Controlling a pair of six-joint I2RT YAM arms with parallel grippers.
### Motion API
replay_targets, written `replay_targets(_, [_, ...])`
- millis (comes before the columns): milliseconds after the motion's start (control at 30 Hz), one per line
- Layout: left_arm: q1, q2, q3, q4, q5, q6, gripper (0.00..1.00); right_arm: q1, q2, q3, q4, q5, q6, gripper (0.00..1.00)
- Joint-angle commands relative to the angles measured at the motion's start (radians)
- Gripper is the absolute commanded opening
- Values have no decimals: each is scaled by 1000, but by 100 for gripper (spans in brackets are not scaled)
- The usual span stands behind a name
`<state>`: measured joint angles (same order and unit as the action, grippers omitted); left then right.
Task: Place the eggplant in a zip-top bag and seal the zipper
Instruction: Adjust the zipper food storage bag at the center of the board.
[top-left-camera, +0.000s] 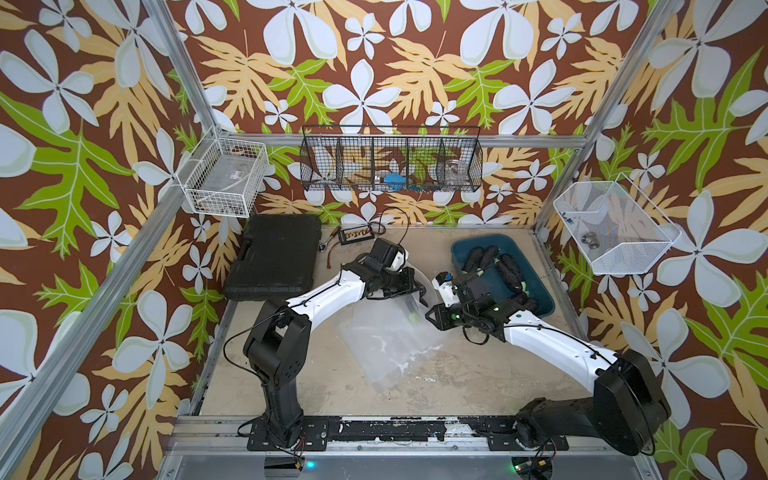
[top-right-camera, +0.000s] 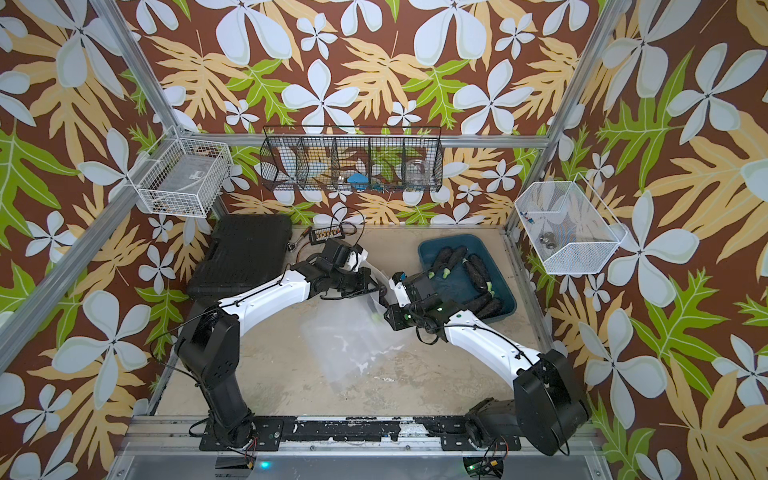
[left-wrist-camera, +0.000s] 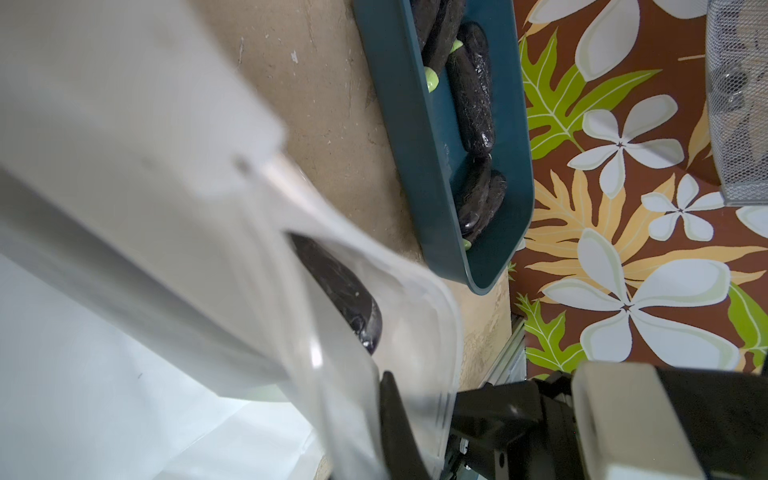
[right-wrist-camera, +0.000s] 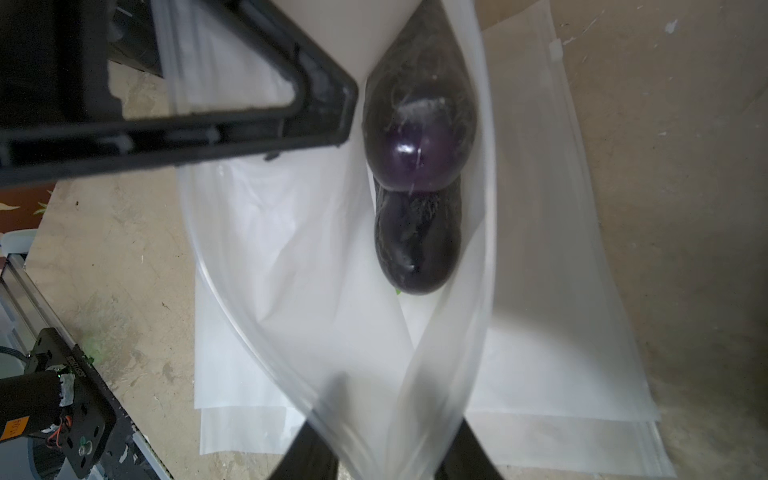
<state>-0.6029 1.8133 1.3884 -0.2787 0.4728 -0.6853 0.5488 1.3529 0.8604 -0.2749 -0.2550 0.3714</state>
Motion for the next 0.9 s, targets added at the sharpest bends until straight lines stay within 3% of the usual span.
replay_targets(0, [0, -11, -9, 14, 4, 0, 6, -1, -25, -14, 75, 45, 28, 17])
replay_targets(167, [3, -19, -2, 10, -6, 14, 18, -1, -32, 0, 59, 48, -13, 0])
replay_targets(333, [27, -35, 25, -8, -19, 58, 28, 0, -39, -9, 27, 60, -38, 0])
replay_targets(500, [112, -76, 65, -40, -46, 157, 42, -1, -43, 11, -22, 77, -64, 0])
replay_targets(733, [165, -80, 77, -9, -287, 600, 47, 3, -95, 110, -188, 52, -140, 0])
replay_targets(800, [187, -118, 9, 83, -276, 709, 48, 2, -102, 148, -249, 63, -165, 0])
replay_targets(867, [234, -156, -57, 188, -147, 759, 49, 0, -94, 175, -293, 74, -188, 0])
